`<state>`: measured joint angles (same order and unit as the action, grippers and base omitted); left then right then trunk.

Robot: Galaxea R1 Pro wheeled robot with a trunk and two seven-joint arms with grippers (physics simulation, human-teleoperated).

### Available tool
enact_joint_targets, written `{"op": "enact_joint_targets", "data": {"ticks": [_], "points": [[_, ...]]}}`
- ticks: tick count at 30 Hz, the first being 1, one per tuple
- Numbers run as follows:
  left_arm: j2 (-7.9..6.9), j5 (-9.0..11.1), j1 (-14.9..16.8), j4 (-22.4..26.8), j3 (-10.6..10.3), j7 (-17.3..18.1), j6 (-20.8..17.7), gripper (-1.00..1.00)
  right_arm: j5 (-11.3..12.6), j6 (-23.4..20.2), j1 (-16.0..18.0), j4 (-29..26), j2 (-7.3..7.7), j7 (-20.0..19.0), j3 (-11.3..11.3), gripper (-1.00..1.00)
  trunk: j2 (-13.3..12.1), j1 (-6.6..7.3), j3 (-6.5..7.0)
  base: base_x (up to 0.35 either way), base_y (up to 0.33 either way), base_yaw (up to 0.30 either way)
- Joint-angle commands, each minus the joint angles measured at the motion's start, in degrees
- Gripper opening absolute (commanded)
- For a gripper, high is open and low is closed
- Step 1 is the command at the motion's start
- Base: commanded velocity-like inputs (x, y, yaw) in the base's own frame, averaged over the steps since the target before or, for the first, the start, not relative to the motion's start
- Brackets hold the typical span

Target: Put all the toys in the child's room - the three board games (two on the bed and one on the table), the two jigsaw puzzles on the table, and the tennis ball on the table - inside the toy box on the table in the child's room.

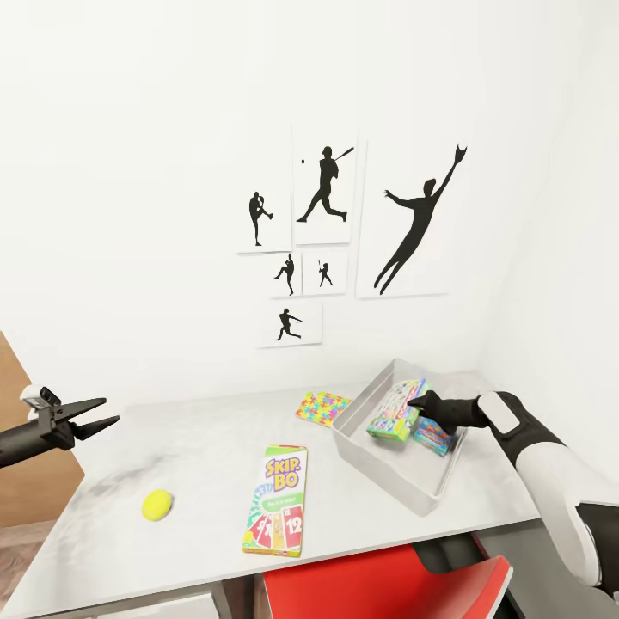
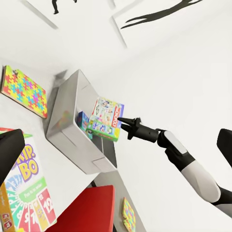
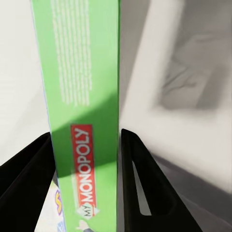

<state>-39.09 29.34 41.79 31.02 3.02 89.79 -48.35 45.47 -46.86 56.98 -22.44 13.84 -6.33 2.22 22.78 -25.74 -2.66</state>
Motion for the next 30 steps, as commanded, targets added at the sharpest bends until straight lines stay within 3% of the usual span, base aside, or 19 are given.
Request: {"op": "enact_joint_targets", "data": {"ticks": [1,13,19,30], "points": [[-0.02,-0.01,0.05,0.0,-0.04,0.21,-0.61,1.0,-0.49,-0.22,0.06,0.01,-0.02,-0.57,0.26,-1.0,0.14,-0.04,-0.14,0.0,0.0,0.0],[-0.02,-0.01,0.05,0.0,-0.04,0.21,-0.61,1.0,-0.47,-0.27,0.06,-0.11,-0.94,-2.74,0.24,-1.0,0.14,-0.04,-0.14,0.0,0.0,0.0],[-0.02,0.0,0.05,0.0,-0.04,0.21,-0.61,1.0,-0.47,-0.51,0.06,-0.15,-2.3,-5.07,0.24,-1.0,0.14,-0.04,-0.14,0.0,0.0,0.0],[-0.07,0.01,0.05,0.0,-0.04,0.21,-0.61,1.0,-0.48,-0.31,0.06,-0.04,-2.97,-5.35,0.24,-1.0,0.14,-0.04,-0.14,0.0,0.0,0.0]]}}
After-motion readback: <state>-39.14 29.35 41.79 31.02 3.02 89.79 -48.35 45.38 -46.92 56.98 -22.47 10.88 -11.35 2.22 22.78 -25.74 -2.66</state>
